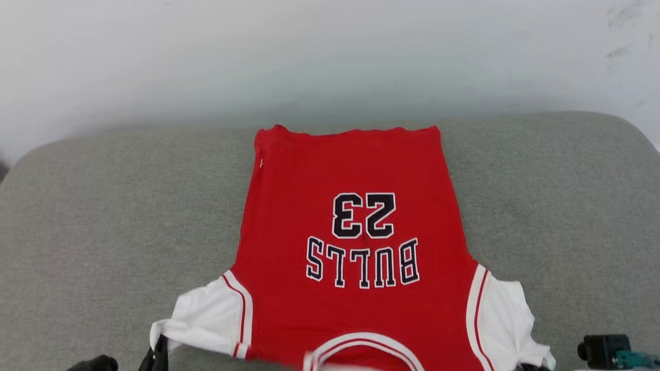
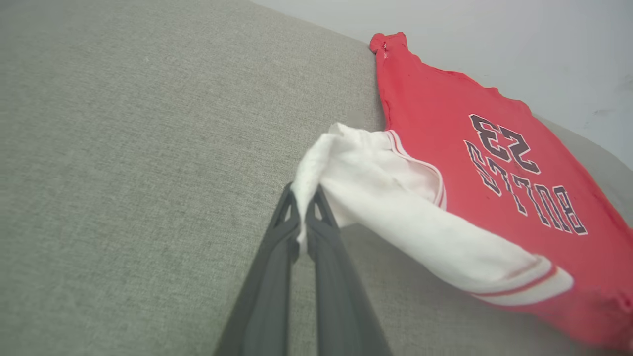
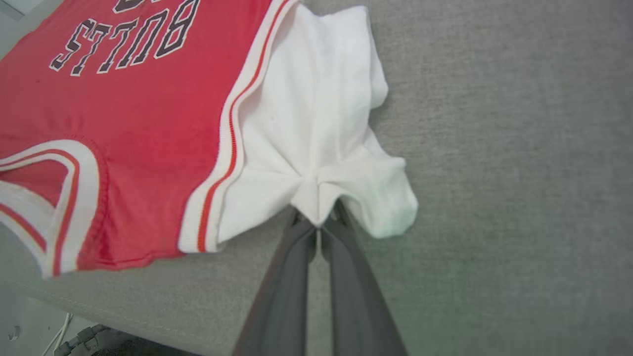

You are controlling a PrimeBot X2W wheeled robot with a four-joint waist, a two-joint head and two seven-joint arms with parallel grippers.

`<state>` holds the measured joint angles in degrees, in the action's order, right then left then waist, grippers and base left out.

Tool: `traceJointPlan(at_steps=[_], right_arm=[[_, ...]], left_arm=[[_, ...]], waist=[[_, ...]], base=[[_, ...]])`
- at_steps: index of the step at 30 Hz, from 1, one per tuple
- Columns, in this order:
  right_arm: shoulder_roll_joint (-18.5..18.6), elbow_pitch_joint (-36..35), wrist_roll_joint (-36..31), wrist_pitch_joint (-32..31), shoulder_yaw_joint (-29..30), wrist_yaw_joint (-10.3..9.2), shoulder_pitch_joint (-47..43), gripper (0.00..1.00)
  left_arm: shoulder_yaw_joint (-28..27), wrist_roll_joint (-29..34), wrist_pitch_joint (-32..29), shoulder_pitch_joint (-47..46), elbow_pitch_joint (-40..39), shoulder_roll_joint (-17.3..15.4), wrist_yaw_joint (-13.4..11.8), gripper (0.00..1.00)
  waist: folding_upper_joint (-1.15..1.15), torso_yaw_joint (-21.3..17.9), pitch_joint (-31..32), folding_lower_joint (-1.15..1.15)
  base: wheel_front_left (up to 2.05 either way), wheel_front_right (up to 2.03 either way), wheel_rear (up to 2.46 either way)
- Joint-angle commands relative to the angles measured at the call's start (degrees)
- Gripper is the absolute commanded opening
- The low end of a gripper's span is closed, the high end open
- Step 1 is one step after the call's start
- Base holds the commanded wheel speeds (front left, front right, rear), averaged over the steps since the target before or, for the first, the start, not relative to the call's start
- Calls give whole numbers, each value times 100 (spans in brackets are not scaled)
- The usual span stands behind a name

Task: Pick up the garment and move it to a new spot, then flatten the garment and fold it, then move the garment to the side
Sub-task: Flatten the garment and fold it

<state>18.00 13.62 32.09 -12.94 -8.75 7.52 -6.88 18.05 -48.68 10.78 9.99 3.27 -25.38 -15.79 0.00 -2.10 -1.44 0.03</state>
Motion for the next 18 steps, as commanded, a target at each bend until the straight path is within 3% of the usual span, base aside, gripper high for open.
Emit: traceJointPlan(at_steps=[1,2,3,5,12,18], right_arm=[[-79,-122,-109,-96,98,-6,-168,0],[-155,-268,-173,-204,172,-6,-287,0],[-213,-414,-236,-287,253,-6,-357,17],[-293,-679,-343,-429,421,-6,-444,100],[-260,-1225,-452,-655,1016,-4,193,100],[-99,-815,-427,-697,1436,-4,1825,100]], left_arm=[[-3,5,24,88,-58,16,-49,0],[8,14,25,132,-116,18,-78,0],[14,16,28,154,-161,21,-103,0],[27,38,25,145,-255,36,-140,0],[130,184,-11,-202,-477,36,-130,0],[225,371,20,-730,-541,25,-27,0]], waist=[[0,37,28,-3],[0,50,29,-3],[0,57,17,-3],[0,98,-17,-3],[0,277,-370,-3],[0,430,-1102,-3]], base=[[0,0,0],[0,0,0],[0,0,0],[0,0,0],[0,0,0],[0,0,0]])
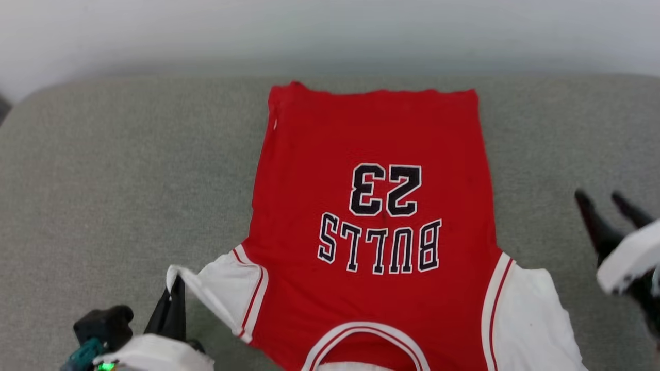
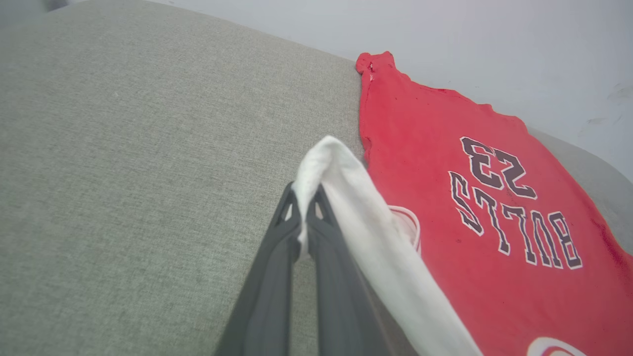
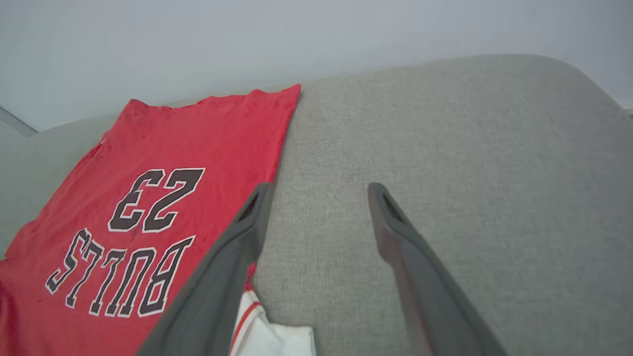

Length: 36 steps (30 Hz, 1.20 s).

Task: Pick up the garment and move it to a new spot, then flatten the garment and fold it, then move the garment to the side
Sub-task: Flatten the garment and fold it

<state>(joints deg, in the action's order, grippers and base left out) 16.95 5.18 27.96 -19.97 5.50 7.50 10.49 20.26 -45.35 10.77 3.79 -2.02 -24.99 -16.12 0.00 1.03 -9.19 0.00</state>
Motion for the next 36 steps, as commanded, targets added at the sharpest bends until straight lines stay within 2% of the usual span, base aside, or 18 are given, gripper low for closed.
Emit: traceJointPlan(at_steps=[1,10,13,20,23,28,35,36], right_arm=[[24,161,3,-35,36,-2,365,100],[650,1774,-109,-573,-189,-2,2981,100],[811,2268,-169,-975,-325,-2,3628,100],[909,3140,-462,-2010,-418,-2,4942,100],[892,3395,-609,-2321,-371,-2,5345,100],[776,3814,-806,-2476,-89,-2,5701,100],[551,4482,-947,-3093,20,-2,5444,100],[542,4554,-957,-3188,58,-3,5400,93]], left_arm=[[37,81,26,-223,-8,-9,44,0],[411,508,90,-1294,-72,160,348,0],[580,643,93,-1576,-81,236,458,0],[823,876,155,-2017,-154,407,610,0],[885,933,197,-2164,-156,486,675,0],[951,954,263,-2365,-100,593,803,0],[930,906,341,-2436,45,722,899,0],[921,904,352,-2446,68,726,912,0]], waist=[[0,170,-458,0],[0,801,-1357,0],[0,1022,-1555,0],[0,1403,-2050,0],[0,1547,-2258,0],[0,1719,-2544,0],[0,1719,-2605,0],[0,1716,-2600,0]], base=[[0,0,0],[0,0,0],[0,0,0],[0,0,0],[0,0,0],[0,0,0],[0,0,0],[0,0,0]])
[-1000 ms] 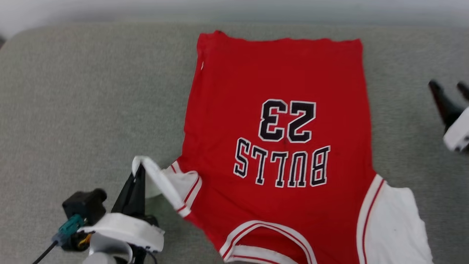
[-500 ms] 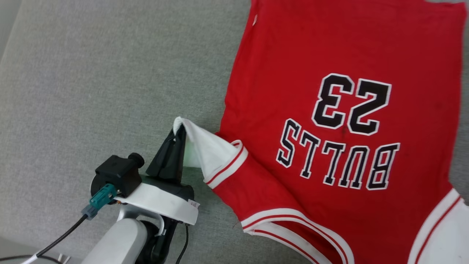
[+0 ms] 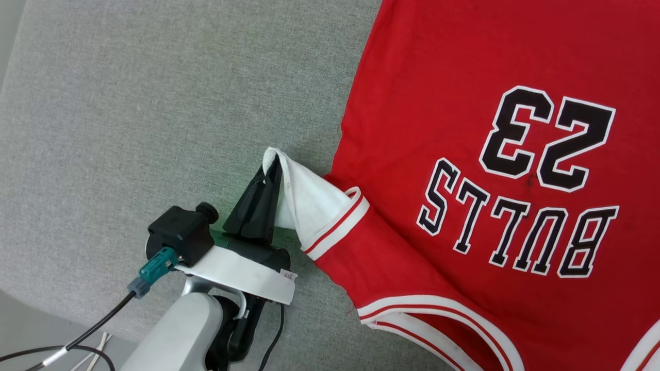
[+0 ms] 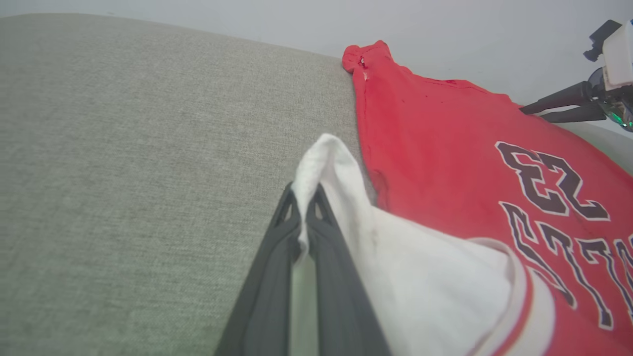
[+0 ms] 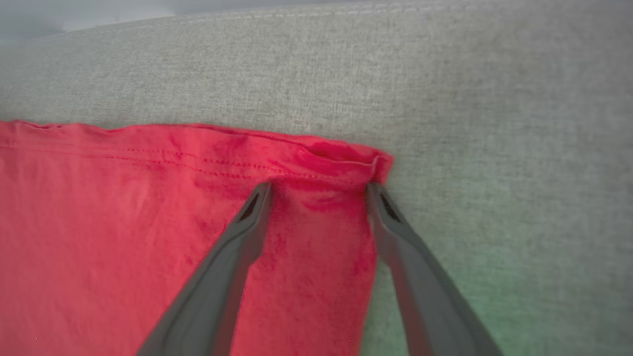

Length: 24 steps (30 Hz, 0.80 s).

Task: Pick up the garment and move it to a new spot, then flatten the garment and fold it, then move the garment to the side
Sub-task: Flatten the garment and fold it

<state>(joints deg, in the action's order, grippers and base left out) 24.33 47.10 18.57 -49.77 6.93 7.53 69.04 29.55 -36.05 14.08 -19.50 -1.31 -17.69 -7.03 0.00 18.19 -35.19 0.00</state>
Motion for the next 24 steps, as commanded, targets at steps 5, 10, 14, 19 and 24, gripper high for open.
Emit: traceJointPlan(at_steps=[5,10,14,19,24], right_arm=[[-188,275,-57,-298,-121,-6,-478,0],[154,-268,-10,42,-530,-6,-359,0],[405,-579,170,157,-909,-6,-328,0],[743,-950,448,281,-1361,-7,-573,0],[1133,-1585,885,315,-1835,-7,-1208,0]], left_arm=[[-35,-38,42,-114,81,20,85,0],[-109,-7,72,-89,250,58,90,0],[-211,-21,87,34,417,54,71,0],[-400,-112,107,295,581,27,48,0],[-592,-211,112,694,748,-87,-36,0]], waist=[[0,-21,32,0],[0,-92,180,0],[0,-239,461,0],[0,-526,1029,0],[0,-897,1698,0]], base=[[0,0,0],[0,0,0],[0,0,0],[0,0,0],[0,0,0]])
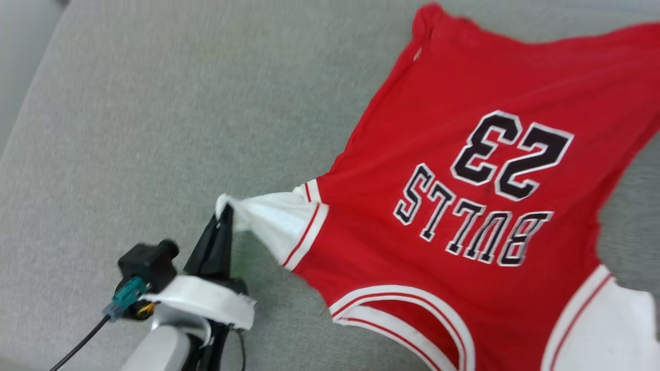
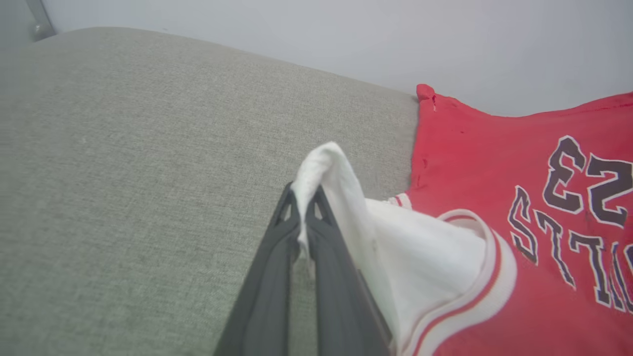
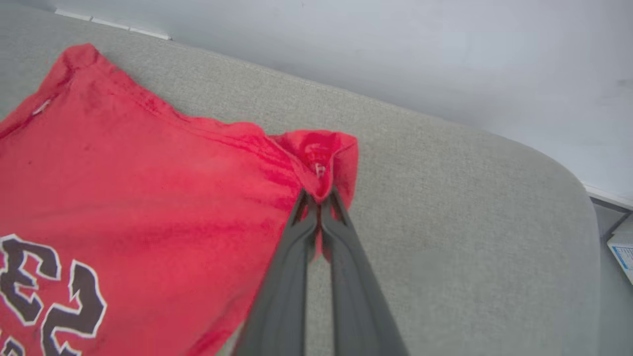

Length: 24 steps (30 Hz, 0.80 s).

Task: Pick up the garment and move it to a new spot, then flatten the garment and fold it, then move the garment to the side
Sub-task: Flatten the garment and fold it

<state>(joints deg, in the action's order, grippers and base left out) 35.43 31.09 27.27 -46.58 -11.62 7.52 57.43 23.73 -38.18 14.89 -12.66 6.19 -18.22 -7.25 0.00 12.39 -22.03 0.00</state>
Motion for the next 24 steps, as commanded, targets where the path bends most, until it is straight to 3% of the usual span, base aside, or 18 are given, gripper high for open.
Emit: traceJointPlan(at_steps=[1,6,11,13,14,21,22,23,24], right_arm=[[126,-107,122,-16,-20,-7,-231,0],[528,-807,523,-81,-101,-6,-1438,0],[543,-1378,744,-161,202,-6,-3010,0],[426,-1561,799,-138,397,-5,-3654,0],[171,-1767,834,-223,701,-6,-4644,0],[-692,-1959,862,-526,1039,-5,-6267,2],[-814,-1993,890,-527,1087,-5,-6358,8],[-904,-2041,887,-494,1139,-5,-6410,25],[-961,-2095,847,-439,1184,-5,-6412,86]], left_arm=[[-47,-20,31,93,29,-64,-33,0],[-255,-163,-23,587,35,-255,-216,0],[-447,-296,-100,1033,-52,-420,-424,0],[-485,-342,-160,1186,-125,-469,-503,0],[-525,-377,-247,1358,-224,-551,-597,0],[-550,-418,-406,1585,-379,-667,-731,0],[-543,-424,-433,1592,-395,-677,-740,0],[-531,-418,-457,1591,-419,-694,-740,0],[-526,-405,-478,1594,-444,-719,-750,0]], waist=[[0,-397,490,0],[0,-813,1053,0],[0,-1201,1422,0],[0,-1325,1523,0],[0,-1477,1625,0],[0,-1684,1743,0],[0,-1707,1747,0],[0,-1728,1748,0],[0,-1750,1747,0]], base=[[0,0,0],[0,0,0],[0,0,0],[0,0,0],[0,0,0],[0,0,0],[0,0,0],[0,0,0],[0,0,0]])
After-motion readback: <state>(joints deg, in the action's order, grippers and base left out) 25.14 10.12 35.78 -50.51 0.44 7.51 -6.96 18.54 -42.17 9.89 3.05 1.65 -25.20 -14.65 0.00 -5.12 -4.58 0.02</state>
